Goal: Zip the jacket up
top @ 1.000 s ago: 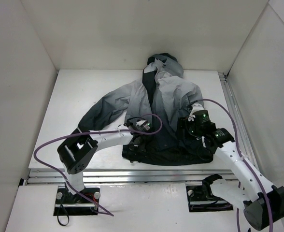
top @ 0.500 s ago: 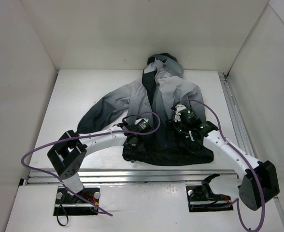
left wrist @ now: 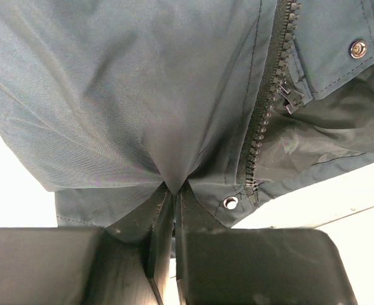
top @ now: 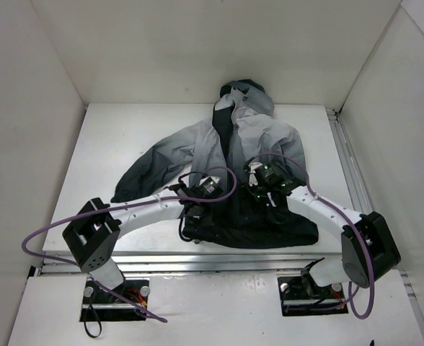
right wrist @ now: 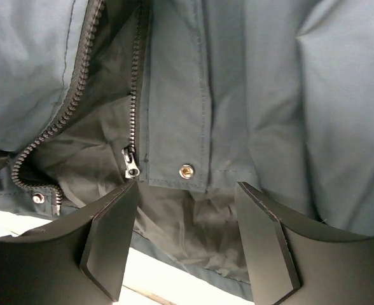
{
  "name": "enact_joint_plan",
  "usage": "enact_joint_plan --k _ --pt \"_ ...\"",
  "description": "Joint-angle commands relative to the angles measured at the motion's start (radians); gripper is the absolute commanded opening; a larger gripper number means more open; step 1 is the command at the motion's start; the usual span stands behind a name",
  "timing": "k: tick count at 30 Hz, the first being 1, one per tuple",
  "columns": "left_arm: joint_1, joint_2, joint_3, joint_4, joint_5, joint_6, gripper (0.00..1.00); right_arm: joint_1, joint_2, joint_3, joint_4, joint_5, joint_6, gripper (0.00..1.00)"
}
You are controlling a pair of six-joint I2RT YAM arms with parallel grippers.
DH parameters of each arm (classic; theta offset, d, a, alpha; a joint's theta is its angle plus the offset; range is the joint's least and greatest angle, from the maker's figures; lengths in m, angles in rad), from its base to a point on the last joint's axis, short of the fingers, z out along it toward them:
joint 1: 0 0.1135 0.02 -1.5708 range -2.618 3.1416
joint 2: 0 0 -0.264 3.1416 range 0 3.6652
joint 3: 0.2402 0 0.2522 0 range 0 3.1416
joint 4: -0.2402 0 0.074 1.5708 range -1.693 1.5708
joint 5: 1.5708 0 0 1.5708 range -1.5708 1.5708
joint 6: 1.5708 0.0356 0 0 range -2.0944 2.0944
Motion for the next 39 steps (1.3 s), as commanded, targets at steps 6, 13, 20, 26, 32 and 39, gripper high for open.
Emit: enact_joint_plan --k 6,13,20,26,32,39 --pt "0.005 -0.056 -0.005 0.019 0.017 0.017 0.00 0.067 0.058 0.009 0.064 0.033 0.031 0.59" --pt "0.014 -0.064 -0.013 0.022 0.022 0.020 0.00 0.067 0.117 -0.004 0.087 0.085 0.060 0.62" --pt "0.014 -0.084 -0.031 0.030 0.020 0.010 0.00 0.069 0.170 -0.010 0.099 0.116 0.080 0.63" --pt "0.032 -0.096 -0.054 0.057 0.037 -0.013 0.00 0.101 0.196 -0.008 0.104 0.125 0.108 0.62" --pt "0.055 -0.108 -0.056 0.068 0.042 -0.013 0.00 0.109 0.265 0.006 0.105 0.120 0.126 0.05" --pt "0.087 -0.145 -0.022 0.048 0.031 0.008 0.00 0.101 0.099 0.088 0.082 0.165 0.068 0.00"
